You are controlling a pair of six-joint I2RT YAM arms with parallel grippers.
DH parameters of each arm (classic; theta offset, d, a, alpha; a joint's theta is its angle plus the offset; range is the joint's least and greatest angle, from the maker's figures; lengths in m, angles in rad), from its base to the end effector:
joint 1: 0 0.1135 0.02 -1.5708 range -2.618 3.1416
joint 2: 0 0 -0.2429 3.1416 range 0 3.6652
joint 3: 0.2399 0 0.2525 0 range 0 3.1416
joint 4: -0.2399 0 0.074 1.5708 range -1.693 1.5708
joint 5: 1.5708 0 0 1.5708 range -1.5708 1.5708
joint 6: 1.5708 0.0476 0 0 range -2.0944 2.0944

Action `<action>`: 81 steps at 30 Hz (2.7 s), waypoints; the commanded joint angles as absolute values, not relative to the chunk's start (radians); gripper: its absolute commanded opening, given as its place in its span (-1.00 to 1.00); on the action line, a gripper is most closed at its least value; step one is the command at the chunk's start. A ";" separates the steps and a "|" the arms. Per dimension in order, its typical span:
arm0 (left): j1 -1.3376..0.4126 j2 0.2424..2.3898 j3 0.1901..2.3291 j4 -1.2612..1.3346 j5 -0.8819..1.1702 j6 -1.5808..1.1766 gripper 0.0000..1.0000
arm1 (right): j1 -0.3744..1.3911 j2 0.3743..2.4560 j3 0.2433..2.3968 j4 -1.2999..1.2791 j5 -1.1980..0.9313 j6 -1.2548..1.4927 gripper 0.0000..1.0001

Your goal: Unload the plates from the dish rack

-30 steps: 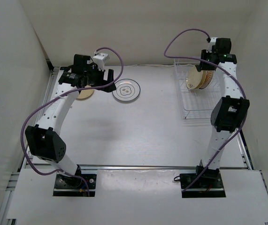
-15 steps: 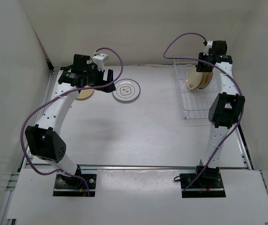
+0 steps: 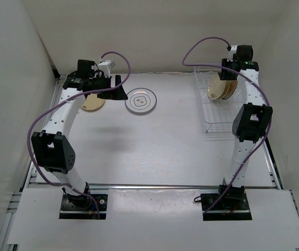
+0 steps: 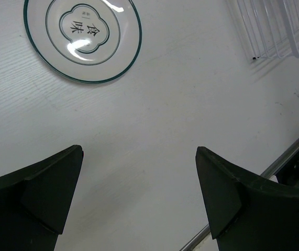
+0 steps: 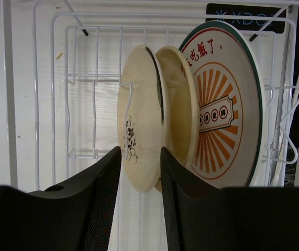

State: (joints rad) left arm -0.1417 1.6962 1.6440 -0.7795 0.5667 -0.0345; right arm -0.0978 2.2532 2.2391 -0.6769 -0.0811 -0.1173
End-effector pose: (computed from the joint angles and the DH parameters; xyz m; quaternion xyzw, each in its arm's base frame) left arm 0.3680 -0.0783 0.3172 0.1488 0.8886 -0.2902 0.3225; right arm 0.5108 -0.0462 0.2811 -0.0261 0.9038 -0.0092 0.4270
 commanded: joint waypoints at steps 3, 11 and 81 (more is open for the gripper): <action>-0.147 1.675 1.664 -0.775 0.621 -0.041 1.00 | -0.103 2.296 2.292 -0.640 -0.057 -0.146 -0.17; -0.147 1.684 1.664 -0.775 0.621 -0.041 1.00 | -0.112 2.349 2.333 -0.640 -0.057 -0.155 -0.17; -0.118 1.769 1.542 -0.709 1.146 -0.135 1.00 | 0.311 1.946 1.862 -0.689 -0.983 0.074 -0.99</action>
